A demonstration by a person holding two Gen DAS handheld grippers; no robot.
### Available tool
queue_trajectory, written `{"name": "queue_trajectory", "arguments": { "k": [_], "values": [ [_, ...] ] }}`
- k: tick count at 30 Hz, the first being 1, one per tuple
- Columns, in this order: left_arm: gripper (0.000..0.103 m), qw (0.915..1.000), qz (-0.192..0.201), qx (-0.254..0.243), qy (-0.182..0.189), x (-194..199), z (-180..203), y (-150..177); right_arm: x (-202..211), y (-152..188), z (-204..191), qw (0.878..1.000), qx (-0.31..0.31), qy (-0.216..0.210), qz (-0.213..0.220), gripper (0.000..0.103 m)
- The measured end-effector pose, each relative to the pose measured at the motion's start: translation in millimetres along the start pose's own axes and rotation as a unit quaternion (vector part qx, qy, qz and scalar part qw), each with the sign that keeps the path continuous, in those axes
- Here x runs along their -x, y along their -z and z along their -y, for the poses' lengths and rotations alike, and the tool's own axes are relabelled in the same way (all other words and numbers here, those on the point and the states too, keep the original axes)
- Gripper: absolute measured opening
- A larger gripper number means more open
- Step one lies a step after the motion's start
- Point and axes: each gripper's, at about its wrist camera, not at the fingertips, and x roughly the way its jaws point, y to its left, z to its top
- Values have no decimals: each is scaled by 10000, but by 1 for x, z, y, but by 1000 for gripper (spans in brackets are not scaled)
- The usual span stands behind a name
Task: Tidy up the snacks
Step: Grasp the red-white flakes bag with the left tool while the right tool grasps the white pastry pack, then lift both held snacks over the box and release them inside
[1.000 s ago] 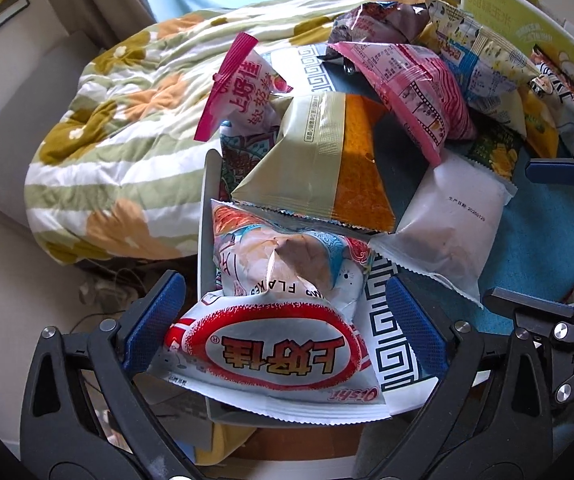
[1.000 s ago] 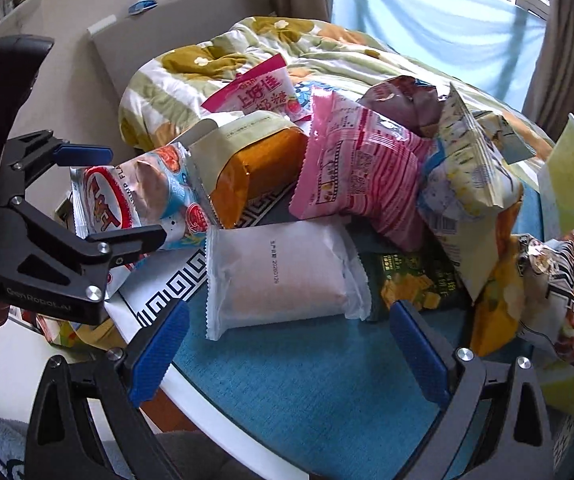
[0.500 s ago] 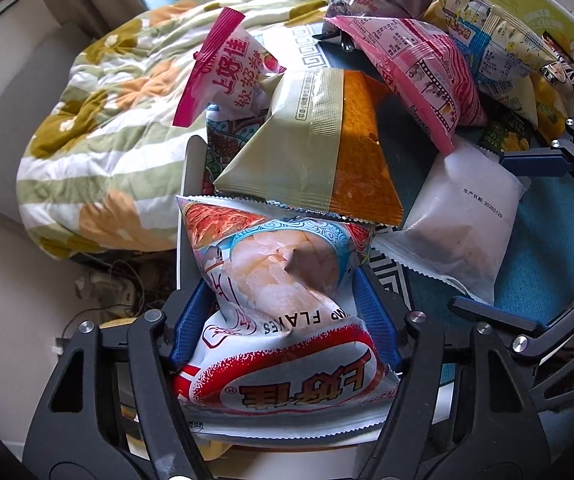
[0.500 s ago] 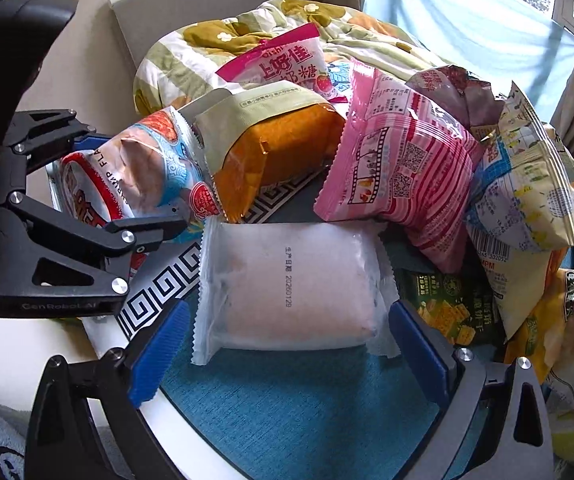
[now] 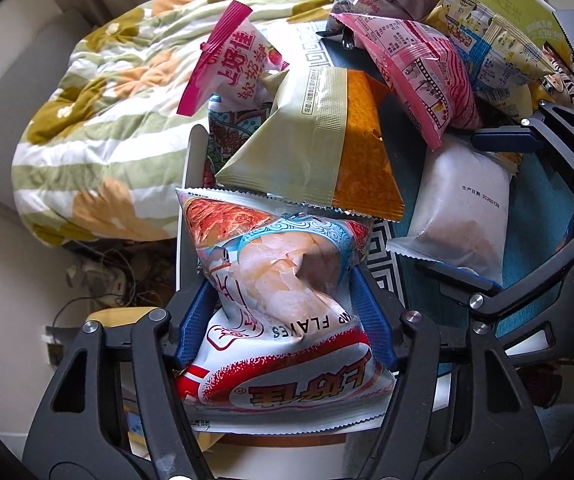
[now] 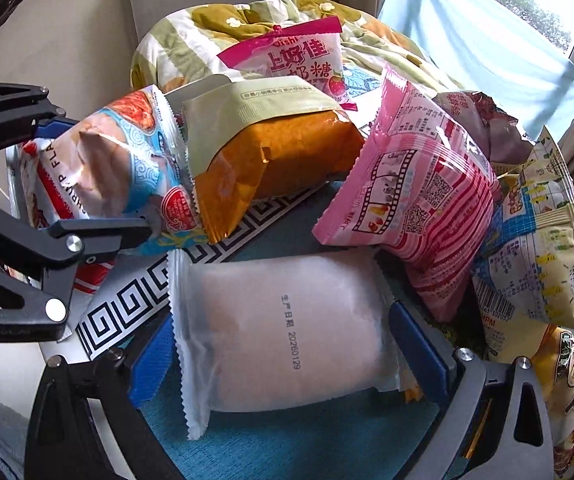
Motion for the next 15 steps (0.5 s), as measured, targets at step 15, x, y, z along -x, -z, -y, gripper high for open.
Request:
{"name": "queue_trajectory", "arguments": {
  "k": [15],
  "values": [
    [58,9999,1,84,122,0,-3,2,-16,-7,17,9989,-43,-466,-54,94]
  ]
}}
